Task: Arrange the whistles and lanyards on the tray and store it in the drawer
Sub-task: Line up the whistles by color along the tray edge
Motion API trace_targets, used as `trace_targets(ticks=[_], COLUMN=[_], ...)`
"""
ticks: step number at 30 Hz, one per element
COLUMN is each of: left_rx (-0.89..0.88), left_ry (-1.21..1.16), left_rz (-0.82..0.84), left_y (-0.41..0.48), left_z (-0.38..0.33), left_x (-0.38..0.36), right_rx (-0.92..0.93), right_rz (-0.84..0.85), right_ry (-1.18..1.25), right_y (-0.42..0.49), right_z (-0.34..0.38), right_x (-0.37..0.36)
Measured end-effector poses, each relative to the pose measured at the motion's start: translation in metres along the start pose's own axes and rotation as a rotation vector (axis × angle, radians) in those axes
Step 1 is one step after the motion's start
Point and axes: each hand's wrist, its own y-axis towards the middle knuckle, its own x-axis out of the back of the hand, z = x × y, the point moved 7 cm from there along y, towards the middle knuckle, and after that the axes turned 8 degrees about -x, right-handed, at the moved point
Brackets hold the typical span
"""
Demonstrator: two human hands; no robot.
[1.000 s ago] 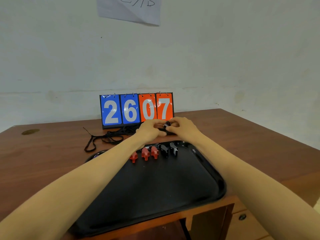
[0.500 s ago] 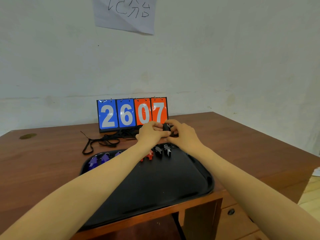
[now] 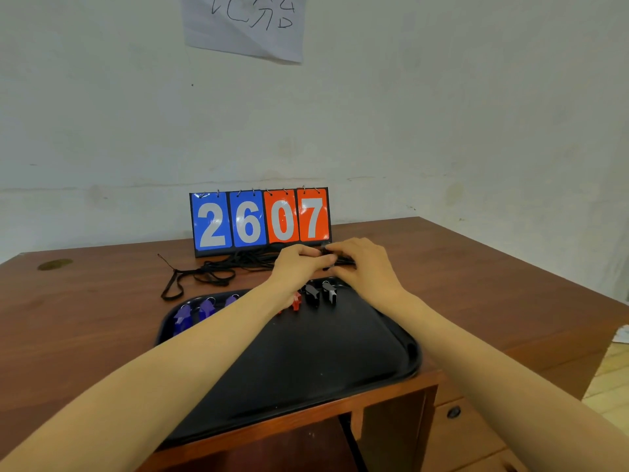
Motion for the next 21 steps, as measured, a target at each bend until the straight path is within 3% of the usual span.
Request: trace_targets(ticks=[8, 14, 21], left_rx=[0.101, 0.227, 0.188], left_ry=[-0.121, -0.361, -0.239], left_rz=[-0.065, 0.05, 0.084], left_y=[0.001, -0.005, -0.004], left_z=[0.008, 0.015, 0.018], left_x=[-0.003, -0.014, -0.022], right_rx=[-0.107, -0.169, -0.156], right_rz=[0.022, 0.023, 0.022], right_ry=[0.119, 0.218, 0.144], right_y=[0.0, -0.003, -0.013], right_z=[-0.005, -0.012, -0.014], right_x=[0.001, 0.002, 0.008])
